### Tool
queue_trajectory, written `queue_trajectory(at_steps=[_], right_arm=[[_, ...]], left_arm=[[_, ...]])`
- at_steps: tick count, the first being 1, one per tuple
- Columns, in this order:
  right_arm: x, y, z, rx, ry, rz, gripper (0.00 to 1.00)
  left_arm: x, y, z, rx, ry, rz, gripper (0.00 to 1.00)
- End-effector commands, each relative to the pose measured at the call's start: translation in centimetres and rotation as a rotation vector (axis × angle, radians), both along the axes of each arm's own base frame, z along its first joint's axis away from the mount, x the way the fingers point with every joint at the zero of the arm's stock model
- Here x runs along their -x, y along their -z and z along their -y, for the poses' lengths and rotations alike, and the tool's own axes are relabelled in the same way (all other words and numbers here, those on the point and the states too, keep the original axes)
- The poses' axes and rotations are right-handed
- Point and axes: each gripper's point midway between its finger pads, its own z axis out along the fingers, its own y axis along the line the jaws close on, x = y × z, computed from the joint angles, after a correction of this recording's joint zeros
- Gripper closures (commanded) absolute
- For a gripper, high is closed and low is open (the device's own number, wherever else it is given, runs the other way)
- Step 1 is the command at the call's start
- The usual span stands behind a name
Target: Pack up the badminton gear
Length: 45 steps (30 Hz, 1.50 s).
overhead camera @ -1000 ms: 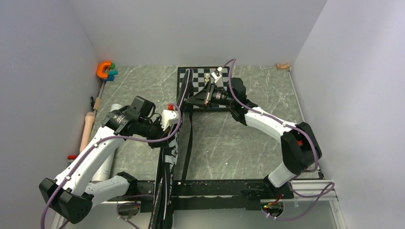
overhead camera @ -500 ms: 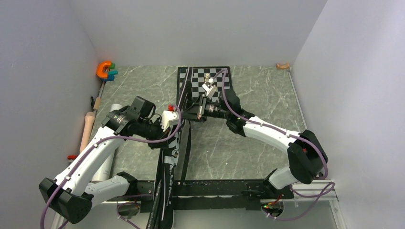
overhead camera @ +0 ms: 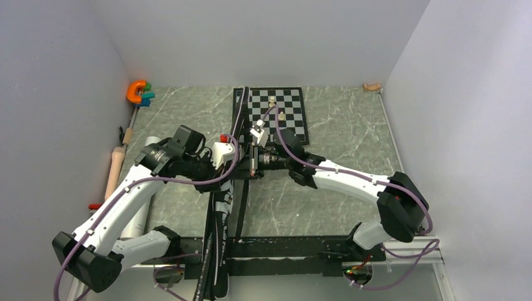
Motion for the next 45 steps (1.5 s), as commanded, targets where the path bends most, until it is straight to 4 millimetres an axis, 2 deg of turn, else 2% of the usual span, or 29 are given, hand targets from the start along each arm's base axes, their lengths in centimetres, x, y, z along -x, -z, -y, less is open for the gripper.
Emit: queue_trajectory(at_steps=[1,5,10,13,17,21,24,29,35,41,45], right_arm=[[2.0,-2.4,-0.7,-0.047,-0.097,0.025,0.95],[0.9,-2.7,0.0,0.005,-0.038,0.083,0.74],[-1.1,-3.3,2.7,0.128,0.114,0.274,0.37],[-0.6,-2.7,3.3,0.224,0.127,0.41,0.3],[1.6,0.3,2.5,0.396,0.104,0.515,0.25],[1.6,1.6,2.1,0.513,0.161,0.62,0.15],[1.2,2.3,1.7,0.622,0.217,0.698,0.12],[1.1,1.5,-0.5,0.647,0.298,0.794,0.12],[0.3,0.1,-2.0,0.66,0.387,0.848,0.13],[0.5,0.0,-3.6,0.621,0.364,0.85,0.12],[0.2,0.7,-4.0,0.628,0.368,0.841,0.14]], left_arm=[[-4.6,-3.9,1.7,0.077,-0.054,0.19,1.0],[-5.2,-4.1,2.3,0.09,-0.07,0.177,1.0],[-6.6,-4.2,2.3,0.094,-0.161,0.177,1.0],[-7.9,-4.1,2.0,0.073,-0.234,0.177,1.0],[-9.3,-5.4,2.5,0.107,-0.287,0.176,1.0],[-10.8,-6.9,3.0,0.14,-0.346,0.155,1.0],[-11.2,-7.5,3.4,0.17,-0.387,0.107,1.0],[-11.3,-8.1,3.5,0.199,-0.4,0.117,1.0],[-11.2,-7.9,3.1,0.201,-0.42,0.128,1.0],[-11.1,-7.6,3.0,0.201,-0.425,0.13,1.0],[-11.0,-8.0,2.9,0.21,-0.427,0.141,1.0]])
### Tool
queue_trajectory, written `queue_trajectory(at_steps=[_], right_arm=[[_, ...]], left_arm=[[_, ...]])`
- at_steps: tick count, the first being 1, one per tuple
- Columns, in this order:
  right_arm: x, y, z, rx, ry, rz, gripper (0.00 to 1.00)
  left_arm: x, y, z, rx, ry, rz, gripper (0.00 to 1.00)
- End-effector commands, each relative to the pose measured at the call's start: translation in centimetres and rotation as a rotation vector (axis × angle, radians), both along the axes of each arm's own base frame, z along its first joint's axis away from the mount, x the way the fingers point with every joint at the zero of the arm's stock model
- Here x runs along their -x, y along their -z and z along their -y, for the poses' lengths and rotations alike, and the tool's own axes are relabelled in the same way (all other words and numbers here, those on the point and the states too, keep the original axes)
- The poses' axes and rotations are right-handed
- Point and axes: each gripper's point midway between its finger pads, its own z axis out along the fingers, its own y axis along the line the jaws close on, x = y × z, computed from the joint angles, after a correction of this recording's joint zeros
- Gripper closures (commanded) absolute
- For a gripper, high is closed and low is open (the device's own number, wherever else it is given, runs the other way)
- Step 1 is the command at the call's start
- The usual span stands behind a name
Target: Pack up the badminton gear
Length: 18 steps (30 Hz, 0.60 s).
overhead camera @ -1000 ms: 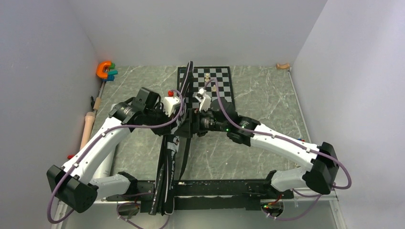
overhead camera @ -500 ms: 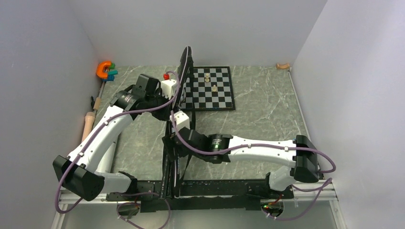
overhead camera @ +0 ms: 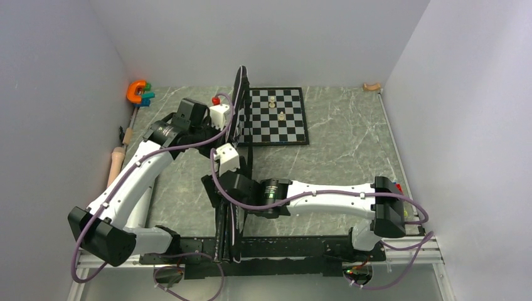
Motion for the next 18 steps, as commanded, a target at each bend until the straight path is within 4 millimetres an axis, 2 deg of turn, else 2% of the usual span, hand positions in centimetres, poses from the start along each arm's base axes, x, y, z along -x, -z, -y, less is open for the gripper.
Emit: queue_trajectory(at_steps=[1,4,7,13,15,16,18], right_arm=[[-1.1,-1.5,-1.2,-0.052,0.03,0.027,0.15],[-1.3,-0.7,-1.0,-0.034,0.039,0.013,0.21],[-1.2,-0.5,-0.6,-0.036,0.042,0.0,0.35],[-2.3,-0.5,1.8,-0.008,0.093,0.012,0.76],[-2.8,-0.8,2.7,0.015,0.103,0.036,0.96],[-3.0,-0.9,3.2,0.04,0.108,0.052,1.0],[-3.4,-1.2,4.4,0.101,0.106,0.104,1.0]], left_arm=[[-1.2,-4.3,0.8,0.099,-0.003,0.163,1.0],[-1.3,-4.7,0.5,0.102,-0.011,0.174,1.0],[-1.5,-5.0,0.1,0.099,-0.018,0.181,1.0],[-1.3,-4.7,-0.6,0.108,-0.022,0.176,1.0],[-1.1,-4.7,-0.8,0.109,-0.017,0.179,1.0],[-0.9,-4.7,-0.9,0.109,-0.013,0.18,1.0],[-0.6,-4.7,-1.1,0.108,0.005,0.186,1.0]])
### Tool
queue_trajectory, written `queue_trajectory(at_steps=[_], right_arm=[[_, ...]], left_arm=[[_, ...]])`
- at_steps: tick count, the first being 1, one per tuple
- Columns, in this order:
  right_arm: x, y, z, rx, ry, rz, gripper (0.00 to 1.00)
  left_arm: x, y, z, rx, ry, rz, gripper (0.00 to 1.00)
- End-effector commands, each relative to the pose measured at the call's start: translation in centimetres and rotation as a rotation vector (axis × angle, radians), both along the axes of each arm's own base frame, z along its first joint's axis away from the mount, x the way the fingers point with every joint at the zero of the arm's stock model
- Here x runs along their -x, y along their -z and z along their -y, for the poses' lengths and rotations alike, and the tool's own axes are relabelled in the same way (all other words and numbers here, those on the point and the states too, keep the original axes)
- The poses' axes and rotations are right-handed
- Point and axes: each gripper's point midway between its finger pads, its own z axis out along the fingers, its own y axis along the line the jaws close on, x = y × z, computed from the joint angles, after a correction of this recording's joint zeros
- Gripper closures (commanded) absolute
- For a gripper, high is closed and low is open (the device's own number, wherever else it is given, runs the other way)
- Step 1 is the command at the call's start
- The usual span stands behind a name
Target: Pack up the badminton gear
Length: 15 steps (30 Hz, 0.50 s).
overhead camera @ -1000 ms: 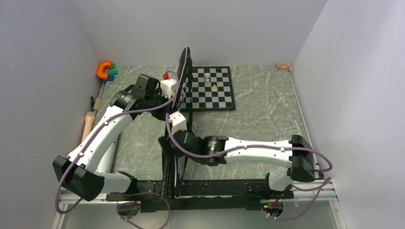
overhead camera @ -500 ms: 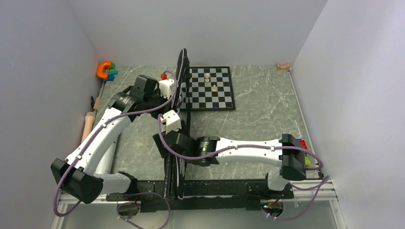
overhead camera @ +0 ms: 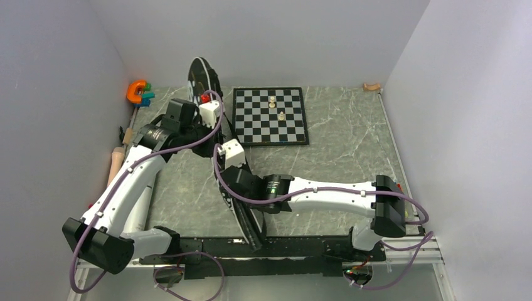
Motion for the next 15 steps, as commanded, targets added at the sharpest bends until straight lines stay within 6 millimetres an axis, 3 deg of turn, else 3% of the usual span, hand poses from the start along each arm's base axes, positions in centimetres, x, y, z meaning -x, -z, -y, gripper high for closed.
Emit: queue_trajectory(at_steps=[1,4,5,8,12,15], right_arm=[[-1.3,-2.4,3.3,0.1,0.014,0.124,1.0],[-1.5,-2.8,5.0,0.164,-0.057,0.236,1.0],[-1.5,-3.0,5.8,0.173,-0.078,0.279,1.0],[-1.5,-3.5,7.9,0.188,-0.133,0.403,1.0],[-0.9,-4.6,10.0,0.199,-0.212,0.531,1.0],[-0.7,-4.8,10.8,0.228,-0.245,0.564,1.0]], left_arm=[[0.0,-3.7,0.5,0.075,0.068,0.145,1.0],[0.2,-3.5,-0.2,0.054,0.096,0.154,0.99],[0.3,-3.7,-0.3,0.054,0.11,0.155,0.94],[0.7,-4.0,-1.2,0.048,0.134,0.137,0.6],[0.8,-5.8,-2.7,0.02,0.151,0.211,0.33],[1.1,-8.6,-3.3,0.018,0.183,0.3,0.24]])
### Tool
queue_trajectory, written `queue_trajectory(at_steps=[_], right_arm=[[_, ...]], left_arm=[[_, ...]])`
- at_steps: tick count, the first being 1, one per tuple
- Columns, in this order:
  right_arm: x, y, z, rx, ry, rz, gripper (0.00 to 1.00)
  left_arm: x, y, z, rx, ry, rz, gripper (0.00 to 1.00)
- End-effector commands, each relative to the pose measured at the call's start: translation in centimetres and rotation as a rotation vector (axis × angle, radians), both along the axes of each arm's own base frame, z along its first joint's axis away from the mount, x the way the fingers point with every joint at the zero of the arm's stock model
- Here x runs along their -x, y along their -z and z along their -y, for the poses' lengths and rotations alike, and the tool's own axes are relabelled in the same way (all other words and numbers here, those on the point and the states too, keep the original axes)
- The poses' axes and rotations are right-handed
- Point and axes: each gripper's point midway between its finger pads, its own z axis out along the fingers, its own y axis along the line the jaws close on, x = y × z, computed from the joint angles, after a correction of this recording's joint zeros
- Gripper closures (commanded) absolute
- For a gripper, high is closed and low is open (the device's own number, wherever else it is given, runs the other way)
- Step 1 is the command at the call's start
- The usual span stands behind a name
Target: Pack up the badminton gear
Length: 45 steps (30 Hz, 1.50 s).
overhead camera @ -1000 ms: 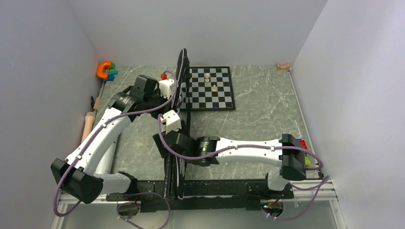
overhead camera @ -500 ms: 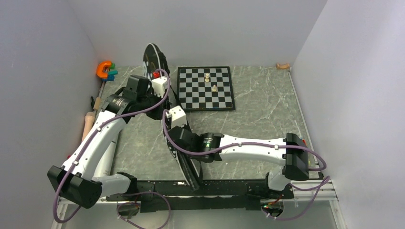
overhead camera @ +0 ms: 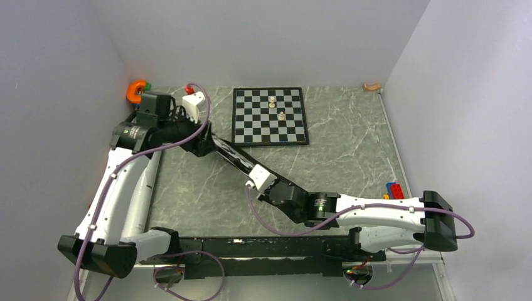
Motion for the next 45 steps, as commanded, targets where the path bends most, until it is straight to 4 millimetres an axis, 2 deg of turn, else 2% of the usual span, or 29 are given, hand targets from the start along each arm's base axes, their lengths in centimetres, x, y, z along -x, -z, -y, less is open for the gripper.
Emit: queue_trajectory(at_steps=[1,3,5,7,11,12,13,15,19,23,24,26,31,36,40,43,44,45], right_arm=[[-1.0,-6.8,-0.4,-0.107,-0.047,0.196,1.0],[-1.0,-6.6,-0.2,-0.076,-0.052,0.211,1.0],[-1.1,-6.5,0.1,-0.055,-0.045,0.229,1.0],[-1.1,-6.6,0.2,-0.049,-0.039,0.236,1.0],[-1.0,-6.9,0.3,-0.067,-0.043,0.242,1.0],[-1.0,-7.0,0.3,-0.073,-0.045,0.245,1.0],[-0.9,-7.0,0.2,-0.075,-0.052,0.245,1.0],[-0.8,-6.8,0.1,-0.073,-0.062,0.245,1.0],[-0.5,-6.4,-0.2,-0.06,-0.087,0.235,1.0],[-0.4,-6.5,-0.1,-0.052,-0.102,0.234,1.0],[-0.3,-6.6,-0.1,-0.055,-0.103,0.233,1.0],[-0.2,-6.7,-0.1,-0.057,-0.104,0.228,1.0],[-0.1,-6.7,-0.1,-0.067,-0.107,0.221,1.0],[-0.2,-6.8,0.0,-0.066,-0.106,0.232,1.0],[-0.2,-6.7,0.2,-0.071,-0.102,0.237,1.0],[-0.3,-6.7,0.3,-0.087,-0.094,0.235,1.0],[-0.3,-6.7,0.3,-0.095,-0.091,0.234,1.0],[-0.3,-6.9,0.3,-0.108,-0.086,0.236,1.0]], left_arm=[[1.3,-6.1,-0.6,-0.001,0.109,0.222,0.24],[2.5,-7.6,-0.1,0.009,0.213,0.289,0.23],[4.8,-7.9,0.7,0.009,0.384,0.356,0.23],[7.0,-7.2,1.0,-0.006,0.525,0.404,0.23],[8.5,-3.8,0.1,-0.123,0.664,0.482,0.22],[8.2,-3.0,-0.3,-0.166,0.671,0.507,0.21],[7.1,-2.0,-0.8,-0.219,0.652,0.545,0.21],[6.2,-1.2,-1.3,-0.292,0.671,0.641,0.21],[5.2,0.5,-0.9,-0.335,0.758,0.726,0.2],[2.6,1.5,-0.9,-0.422,0.799,0.814,0.2],[1.6,1.1,-0.8,-0.438,0.793,0.851,0.2],[0.8,1.2,-0.6,-0.458,0.831,0.873,0.2],[-0.2,3.5,-0.6,-0.516,0.946,0.807,0.23],[-0.1,5.2,-0.7,-0.54,1.017,0.712,0.36],[-1.0,4.6,-0.3,-0.529,0.971,0.712,0.51],[-0.7,4.6,-0.1,-0.522,0.965,0.705,0.69],[-0.5,4.8,-0.1,-0.52,0.968,0.697,0.76],[-0.3,4.8,-0.1,-0.521,0.965,0.693,0.88]])
